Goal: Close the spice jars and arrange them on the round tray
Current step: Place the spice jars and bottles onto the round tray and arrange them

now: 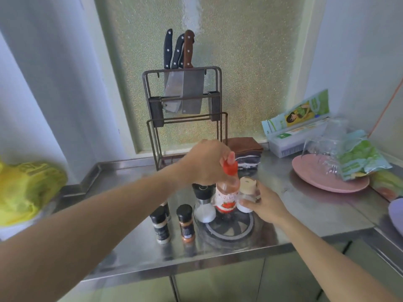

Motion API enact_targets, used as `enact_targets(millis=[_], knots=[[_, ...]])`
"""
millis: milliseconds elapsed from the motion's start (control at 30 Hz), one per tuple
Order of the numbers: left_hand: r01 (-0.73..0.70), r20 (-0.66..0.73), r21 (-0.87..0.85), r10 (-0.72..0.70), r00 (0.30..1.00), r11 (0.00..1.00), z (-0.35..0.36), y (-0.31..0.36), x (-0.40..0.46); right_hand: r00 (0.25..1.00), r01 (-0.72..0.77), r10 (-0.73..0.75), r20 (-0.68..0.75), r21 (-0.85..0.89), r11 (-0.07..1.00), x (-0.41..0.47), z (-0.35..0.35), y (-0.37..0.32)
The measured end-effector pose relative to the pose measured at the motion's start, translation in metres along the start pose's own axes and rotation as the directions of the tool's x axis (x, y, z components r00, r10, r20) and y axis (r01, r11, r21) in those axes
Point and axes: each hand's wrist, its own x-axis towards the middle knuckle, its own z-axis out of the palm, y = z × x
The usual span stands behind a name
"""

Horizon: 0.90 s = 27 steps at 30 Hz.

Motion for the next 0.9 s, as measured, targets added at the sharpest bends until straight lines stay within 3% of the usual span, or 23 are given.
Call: enact_targets(millis=[433, 900], knots=[[0.010, 0.227, 0.195, -0.055, 0.972, 0.981, 0.031, -0.036, -0.012, 0.995, -0.097, 0.096, -0.036, -0.042, 0.994, -0.005, 0.004, -0.002], [-0.109, 0.263, 0.271, 0.035, 0.964, 0.956, 0.035, -0.046, -0.020, 0.982, -0.185, 0.182, -0.052, -0.049, 0.981, -0.025, 0.000, -0.013]])
